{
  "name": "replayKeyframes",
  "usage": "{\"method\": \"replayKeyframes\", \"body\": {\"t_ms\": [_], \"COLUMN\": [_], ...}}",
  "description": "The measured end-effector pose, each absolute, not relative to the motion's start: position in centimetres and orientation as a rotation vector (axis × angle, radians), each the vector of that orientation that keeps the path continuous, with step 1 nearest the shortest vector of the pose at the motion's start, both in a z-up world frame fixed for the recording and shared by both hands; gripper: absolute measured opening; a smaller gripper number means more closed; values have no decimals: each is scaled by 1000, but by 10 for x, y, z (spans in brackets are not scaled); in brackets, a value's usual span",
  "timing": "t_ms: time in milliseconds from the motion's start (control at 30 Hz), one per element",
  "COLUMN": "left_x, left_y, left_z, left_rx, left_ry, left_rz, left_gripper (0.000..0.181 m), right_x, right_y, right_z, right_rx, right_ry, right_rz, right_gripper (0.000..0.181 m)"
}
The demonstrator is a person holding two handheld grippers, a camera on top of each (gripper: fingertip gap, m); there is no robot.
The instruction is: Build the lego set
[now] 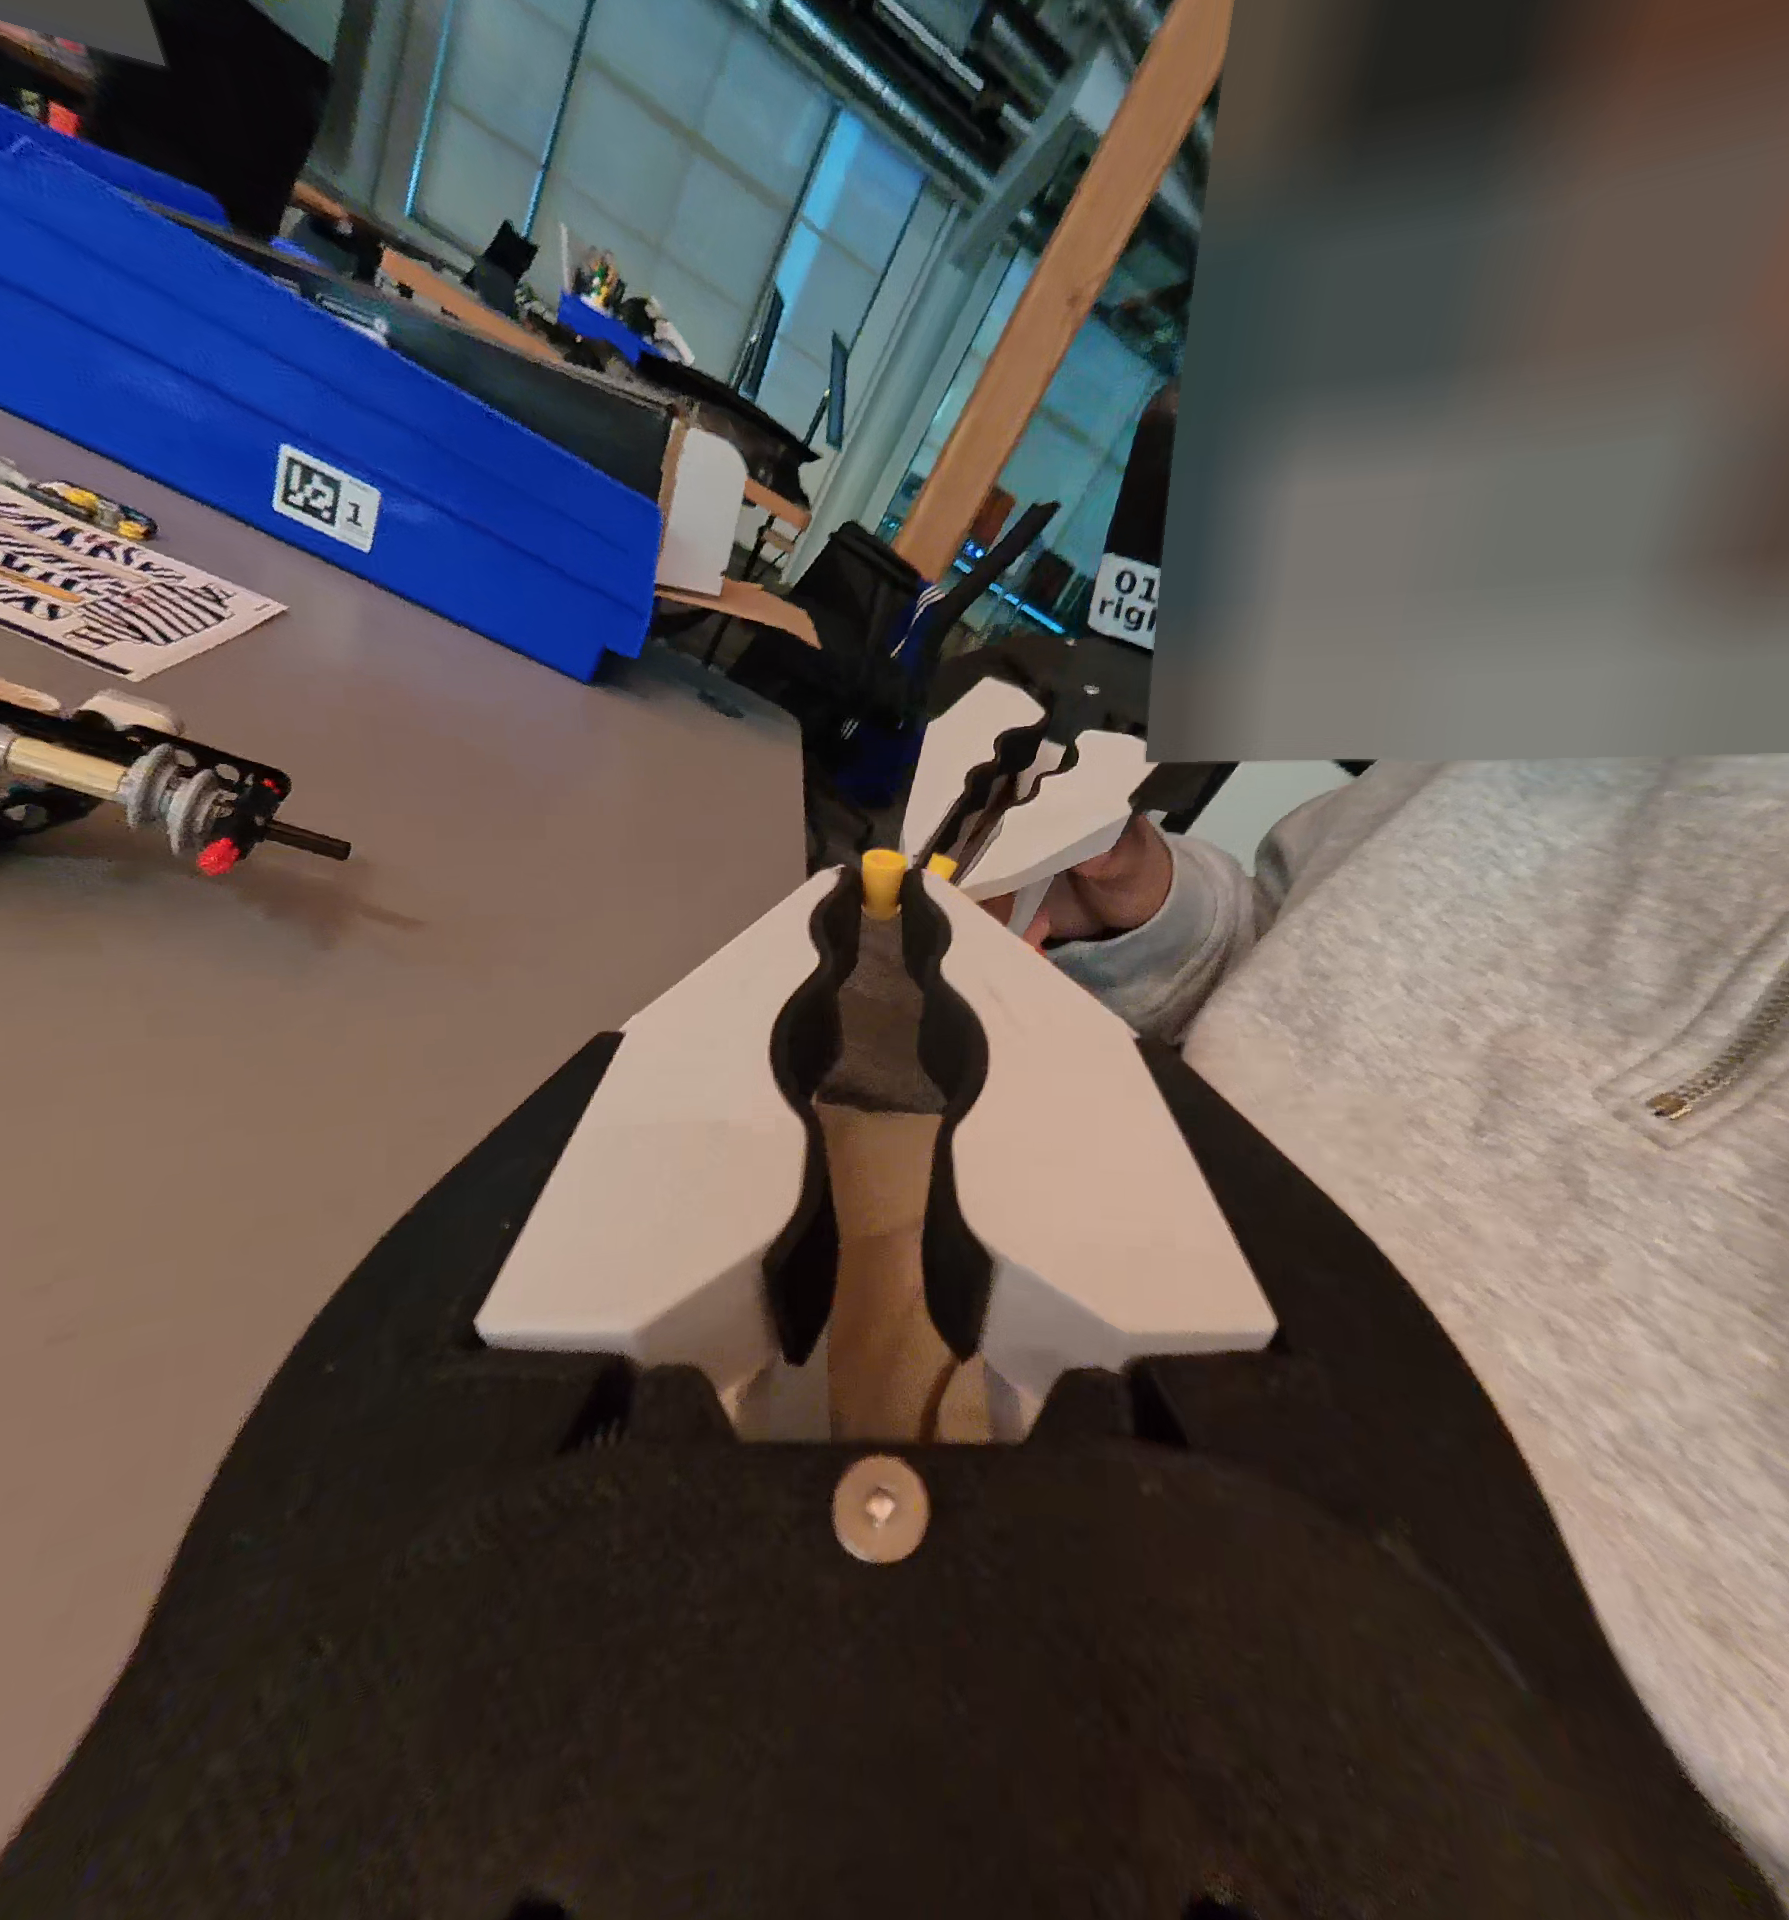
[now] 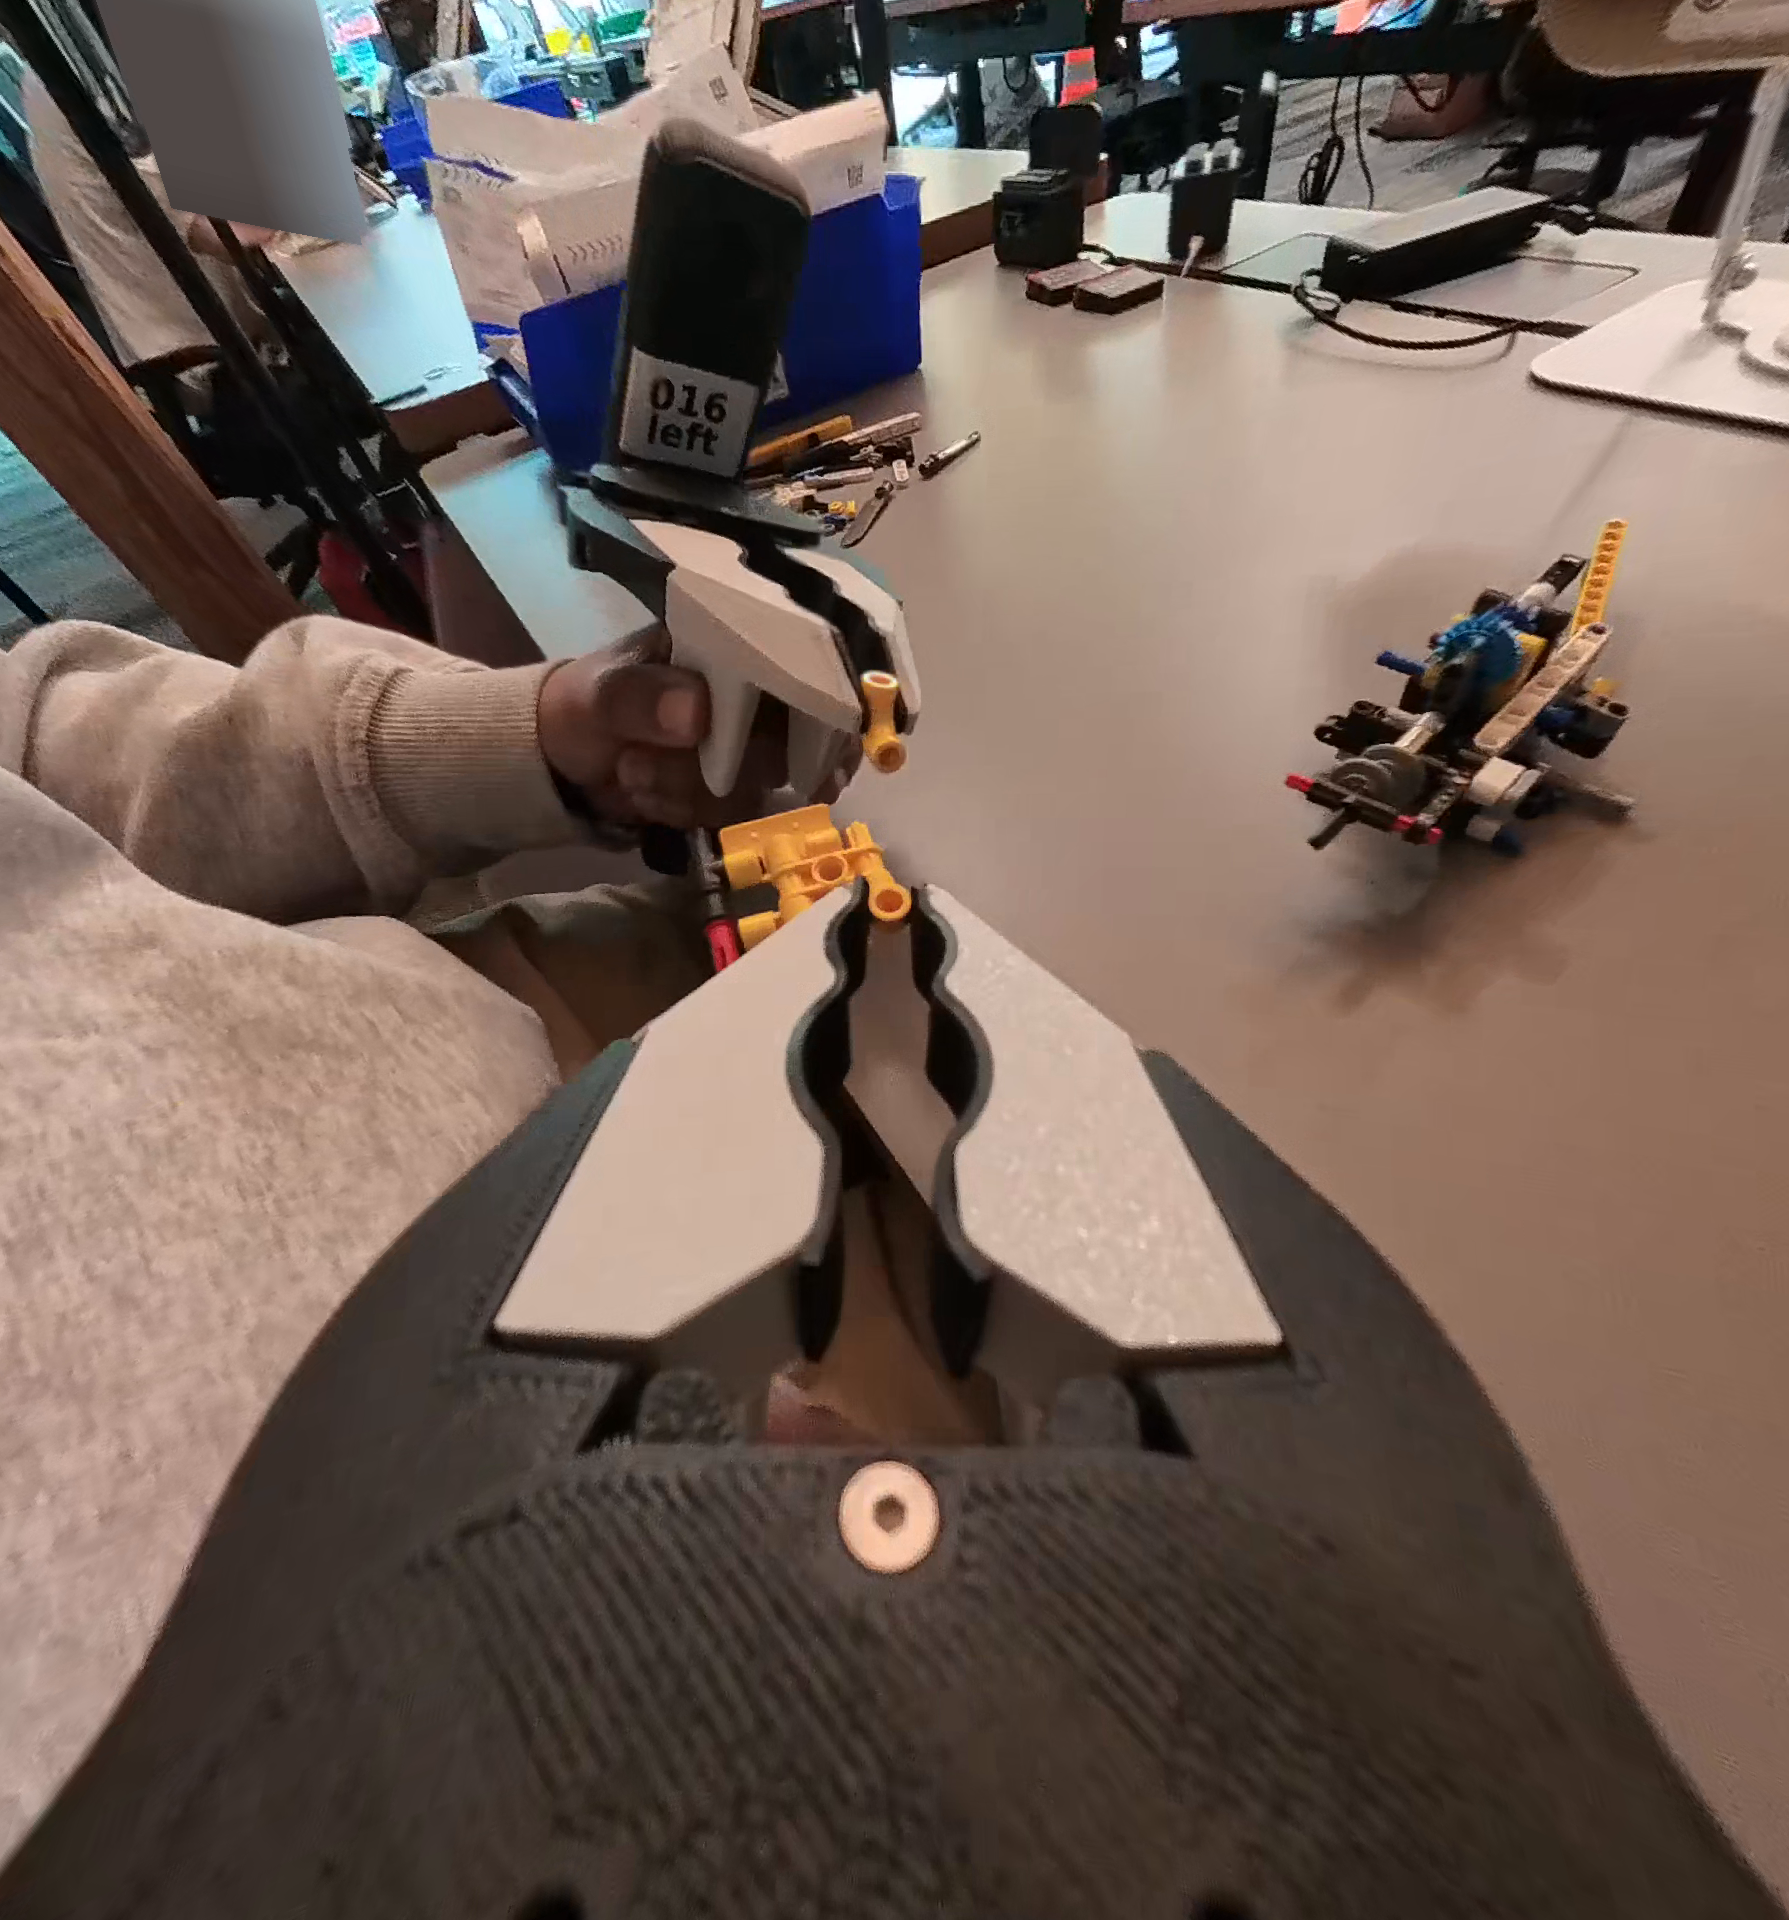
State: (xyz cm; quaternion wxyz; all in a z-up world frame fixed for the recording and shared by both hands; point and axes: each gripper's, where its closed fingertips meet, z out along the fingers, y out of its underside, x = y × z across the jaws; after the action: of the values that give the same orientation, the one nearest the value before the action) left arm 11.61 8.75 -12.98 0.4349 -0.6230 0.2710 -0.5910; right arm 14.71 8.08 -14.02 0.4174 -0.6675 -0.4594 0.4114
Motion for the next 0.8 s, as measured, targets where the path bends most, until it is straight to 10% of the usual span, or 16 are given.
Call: {"method": "replayKeyframes", "body": {"t_ms": [800], "left_x": [125], "left_y": [78], "left_z": [-123], "left_rx": [-1480], "left_ry": [671], "left_rz": [-1618], "left_gripper": [6], "right_x": [146], "right_y": [82], "right_z": [-130], "right_rx": [-1758], "right_ry": [-1048], "right_rz": [1134], "right_gripper": [6]}}
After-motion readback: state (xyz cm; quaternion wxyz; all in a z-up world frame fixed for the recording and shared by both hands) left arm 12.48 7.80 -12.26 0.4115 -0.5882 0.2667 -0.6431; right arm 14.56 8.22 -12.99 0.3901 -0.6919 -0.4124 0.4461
